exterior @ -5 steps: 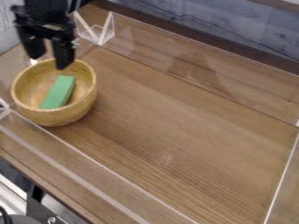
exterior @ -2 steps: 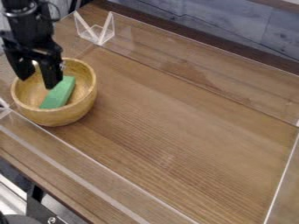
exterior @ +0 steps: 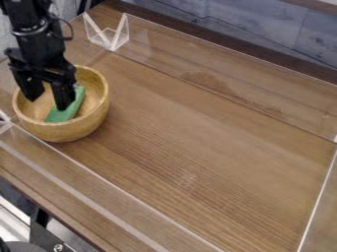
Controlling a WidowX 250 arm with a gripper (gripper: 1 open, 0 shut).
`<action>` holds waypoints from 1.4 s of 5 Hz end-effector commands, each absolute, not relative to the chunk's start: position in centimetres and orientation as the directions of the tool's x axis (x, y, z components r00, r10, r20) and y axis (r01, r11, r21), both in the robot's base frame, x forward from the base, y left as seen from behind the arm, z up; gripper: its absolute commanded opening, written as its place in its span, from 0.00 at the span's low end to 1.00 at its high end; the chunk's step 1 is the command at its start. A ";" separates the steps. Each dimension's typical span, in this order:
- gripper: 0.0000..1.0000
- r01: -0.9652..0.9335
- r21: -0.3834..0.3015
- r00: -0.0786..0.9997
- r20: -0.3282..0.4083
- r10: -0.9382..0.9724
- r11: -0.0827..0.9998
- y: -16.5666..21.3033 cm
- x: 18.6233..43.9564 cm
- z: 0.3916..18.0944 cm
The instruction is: Move green stick from inside the wooden bowl to the table next to it
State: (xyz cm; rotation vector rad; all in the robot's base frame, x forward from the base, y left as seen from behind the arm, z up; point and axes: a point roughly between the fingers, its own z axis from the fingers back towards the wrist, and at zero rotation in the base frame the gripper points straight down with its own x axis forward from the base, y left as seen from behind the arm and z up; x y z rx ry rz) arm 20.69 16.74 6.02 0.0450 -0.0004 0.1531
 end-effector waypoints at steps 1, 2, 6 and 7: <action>1.00 -0.162 0.064 0.987 0.035 0.160 0.985 16.8 21.2 6.2; 1.00 -0.171 0.065 0.985 0.036 0.169 0.983 16.7 21.3 5.7; 1.00 -0.218 0.050 0.976 0.032 0.217 0.975 15.6 21.9 5.9; 1.00 -0.227 0.048 0.974 0.033 0.226 0.973 15.5 22.1 6.0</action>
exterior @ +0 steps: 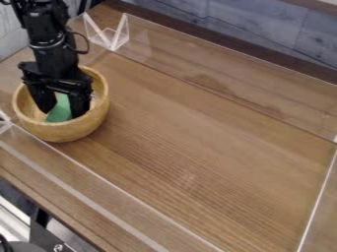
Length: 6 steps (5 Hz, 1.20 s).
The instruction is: Move green stick from inside the wooden bowl to the table next to it
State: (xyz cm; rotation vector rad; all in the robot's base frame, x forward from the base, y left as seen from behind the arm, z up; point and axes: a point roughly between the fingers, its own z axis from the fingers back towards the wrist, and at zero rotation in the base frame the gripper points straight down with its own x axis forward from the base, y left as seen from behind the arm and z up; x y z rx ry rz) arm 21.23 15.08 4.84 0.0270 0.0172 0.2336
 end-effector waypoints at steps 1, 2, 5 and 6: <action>1.00 -0.234 0.048 0.972 0.034 0.233 0.971 15.6 22.2 6.1; 1.00 -0.240 0.048 0.971 0.036 0.238 0.970 15.6 22.4 6.1; 1.00 -0.249 0.060 0.968 0.040 0.247 0.967 15.6 22.5 4.7; 1.00 -0.252 0.064 0.967 0.041 0.250 0.966 15.6 22.5 4.4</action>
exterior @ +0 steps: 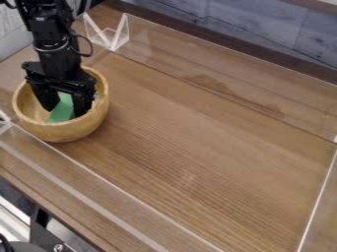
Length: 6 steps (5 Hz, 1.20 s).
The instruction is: Move green stick from inside the wooden bowl to the table next to it
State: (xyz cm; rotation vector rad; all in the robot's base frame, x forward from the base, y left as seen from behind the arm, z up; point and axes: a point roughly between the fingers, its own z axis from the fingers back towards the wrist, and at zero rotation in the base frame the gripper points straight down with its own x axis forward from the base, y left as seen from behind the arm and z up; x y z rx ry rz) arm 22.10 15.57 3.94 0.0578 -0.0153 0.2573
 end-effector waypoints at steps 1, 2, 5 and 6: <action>1.00 -0.256 0.067 0.966 0.040 0.254 0.964 15.6 22.5 4.0; 1.00 -0.260 0.071 0.965 0.040 0.257 0.963 15.5 22.6 3.6; 0.00 -0.279 0.050 0.960 0.035 0.278 0.959 15.3 22.9 4.2; 0.00 -0.287 0.039 0.958 0.033 0.286 0.957 15.2 23.1 4.6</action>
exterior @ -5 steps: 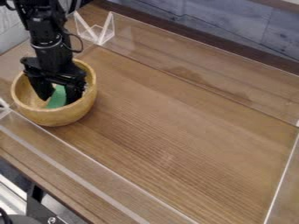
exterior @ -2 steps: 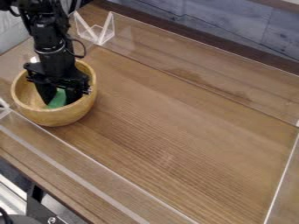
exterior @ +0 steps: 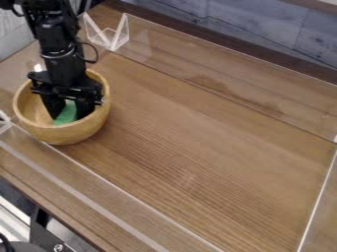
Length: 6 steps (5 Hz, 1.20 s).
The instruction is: Move green stick from inside the wooden bowl to the table next to it
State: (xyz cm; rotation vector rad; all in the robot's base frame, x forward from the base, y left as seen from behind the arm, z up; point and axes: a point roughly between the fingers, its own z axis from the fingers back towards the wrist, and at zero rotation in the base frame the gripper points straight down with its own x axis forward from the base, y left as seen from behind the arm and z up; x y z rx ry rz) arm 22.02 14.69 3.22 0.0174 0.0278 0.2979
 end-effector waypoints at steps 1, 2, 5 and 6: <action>0.00 -0.293 0.030 0.956 0.030 0.293 0.956 15.1 23.2 5.0; 0.00 -0.301 0.020 0.953 0.027 0.300 0.953 15.0 23.4 5.5; 0.00 -0.321 -0.004 0.947 0.019 0.321 0.947 14.7 23.8 6.4; 0.00 -0.327 -0.009 0.945 0.017 0.327 0.945 14.7 23.9 6.6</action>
